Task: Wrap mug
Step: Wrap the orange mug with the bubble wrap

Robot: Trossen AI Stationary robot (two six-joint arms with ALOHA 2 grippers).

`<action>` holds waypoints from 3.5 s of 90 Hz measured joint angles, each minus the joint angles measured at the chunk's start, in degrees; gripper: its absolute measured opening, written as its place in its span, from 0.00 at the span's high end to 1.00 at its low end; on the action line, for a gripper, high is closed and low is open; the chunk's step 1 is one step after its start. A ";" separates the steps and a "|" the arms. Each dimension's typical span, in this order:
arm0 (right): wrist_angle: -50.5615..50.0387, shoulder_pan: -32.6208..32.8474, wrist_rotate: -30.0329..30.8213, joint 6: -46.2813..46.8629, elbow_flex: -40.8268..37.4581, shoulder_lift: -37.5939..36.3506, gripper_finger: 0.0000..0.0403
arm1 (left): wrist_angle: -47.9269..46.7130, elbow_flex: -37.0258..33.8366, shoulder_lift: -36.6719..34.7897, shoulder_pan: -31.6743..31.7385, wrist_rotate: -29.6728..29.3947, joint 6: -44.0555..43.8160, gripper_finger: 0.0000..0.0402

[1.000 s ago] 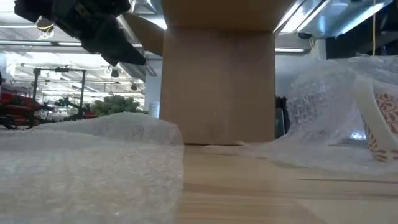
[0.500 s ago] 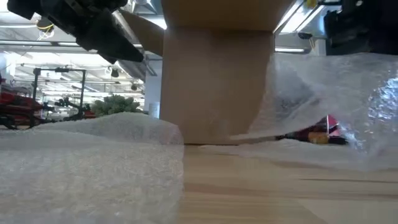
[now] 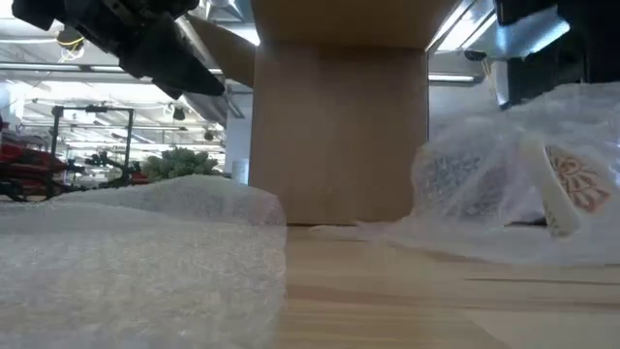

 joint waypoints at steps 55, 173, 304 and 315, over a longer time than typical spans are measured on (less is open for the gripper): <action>-23.93 0.08 6.61 15.04 9.69 -5.34 0.27 | -0.07 -0.02 -0.02 0.02 0.02 0.37 1.00; -4.54 -0.49 -0.03 -7.20 1.64 4.13 0.99 | -0.05 -0.07 -0.07 0.02 0.03 -1.49 1.00; 15.02 -4.86 -5.22 -9.06 -12.67 4.02 1.00 | 0.61 5.89 7.26 -7.42 0.15 -5.07 1.00; 15.70 -4.86 -5.08 -8.45 -12.70 4.02 1.00 | 6.28 6.03 13.04 -7.48 0.27 -5.04 1.00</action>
